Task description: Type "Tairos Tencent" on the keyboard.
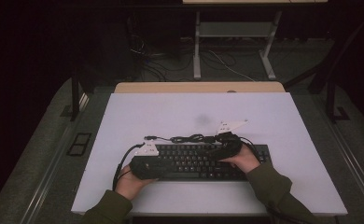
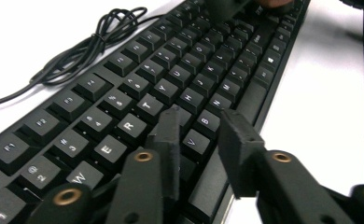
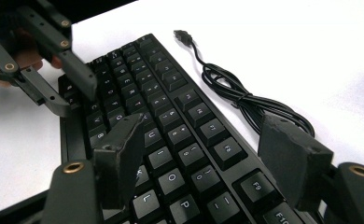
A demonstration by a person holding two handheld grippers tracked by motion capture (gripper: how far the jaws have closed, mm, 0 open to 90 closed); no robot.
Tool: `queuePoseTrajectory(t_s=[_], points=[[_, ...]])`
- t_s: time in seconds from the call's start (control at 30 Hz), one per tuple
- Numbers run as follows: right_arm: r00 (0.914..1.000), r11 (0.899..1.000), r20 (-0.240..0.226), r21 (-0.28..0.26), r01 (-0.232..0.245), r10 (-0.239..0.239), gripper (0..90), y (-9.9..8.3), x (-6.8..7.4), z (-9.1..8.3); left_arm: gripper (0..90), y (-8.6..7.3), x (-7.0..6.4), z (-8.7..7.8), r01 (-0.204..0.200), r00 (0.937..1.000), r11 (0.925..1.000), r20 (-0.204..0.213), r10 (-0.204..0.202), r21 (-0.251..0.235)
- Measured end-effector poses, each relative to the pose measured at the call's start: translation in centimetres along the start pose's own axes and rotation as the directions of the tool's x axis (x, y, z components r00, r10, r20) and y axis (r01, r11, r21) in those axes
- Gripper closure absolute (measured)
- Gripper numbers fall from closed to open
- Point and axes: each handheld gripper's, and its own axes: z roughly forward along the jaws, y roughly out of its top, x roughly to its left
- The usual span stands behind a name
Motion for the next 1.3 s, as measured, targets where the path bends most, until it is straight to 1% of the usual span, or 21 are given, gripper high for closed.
queuePoseTrajectory(t_s=[0.07, 0.13, 0.17, 0.23, 0.43, 0.8, 0.9, 1.0, 1.17, 1.3], points=[[1.0000, 1.000, -0.002, -0.003, 0.004, -0.004, 31.1, 0.0, 0.1, -0.1, 56.6, 0.0, 0.1, 0.0, 0.013, 0.9999, 0.9999, -0.008, -0.013, -0.009], [1.0000, 1.000, -0.004, -0.006, -0.001, 0.001, 31.1, 0.0, 0.1, -0.2, 50.0, 0.0, 0.3, 0.0, 0.014, 0.9996, 0.9998, -0.022, -0.015, -0.014], [1.0000, 1.000, -0.003, -0.006, -0.001, 0.001, 31.1, 0.0, 0.2, -0.3, 47.0, 0.0, 0.4, 0.0, 0.024, 0.9994, 0.9995, -0.025, -0.025, -0.020], [1.0000, 1.000, -0.004, -0.013, 0.000, 0.000, 31.1, 0.0, 0.2, -0.5, 42.4, -0.1, 0.6, -0.1, 0.029, 0.9990, 0.9991, -0.034, -0.030, -0.032], [1.0000, 1.000, -0.004, -0.008, -0.006, 0.006, 31.1, -0.4, 0.3, -0.9, 34.6, -0.2, 0.9, -0.3, 0.040, 0.9978, 0.9980, -0.051, -0.042, -0.049], [0.9999, 1.000, 0.001, -0.023, -0.011, 0.011, 32.4, -1.0, 0.5, -2.5, 23.6, -0.2, 1.1, -0.5, 0.051, 0.9949, 0.9963, -0.083, -0.057, -0.069], [0.9999, 1.000, 0.002, -0.024, -0.011, 0.011, 34.8, -1.3, 0.6, -3.0, 22.7, -0.2, 1.1, -0.4, 0.052, 0.9947, 0.9962, -0.084, -0.058, -0.070], [0.9999, 1.000, 0.000, -0.023, -0.012, 0.012, 39.9, -1.6, 0.7, -3.6, 22.6, -0.2, 1.1, -0.4, 0.051, 0.9948, 0.9963, -0.084, -0.056, -0.069], [0.9997, 1.000, -0.009, -0.011, -0.024, 0.024, 51.1, -2.1, 0.7, -4.3, 22.5, -0.2, 1.1, -0.4, 0.049, 0.9950, 0.9965, -0.083, -0.055, -0.067], [0.9999, 1.000, -0.013, 0.006, -0.008, 0.008, 61.0, -2.3, 1.0, -4.6, 22.5, -0.1, 1.1, -0.2, 0.050, 0.9953, 0.9965, -0.080, -0.055, -0.067]])
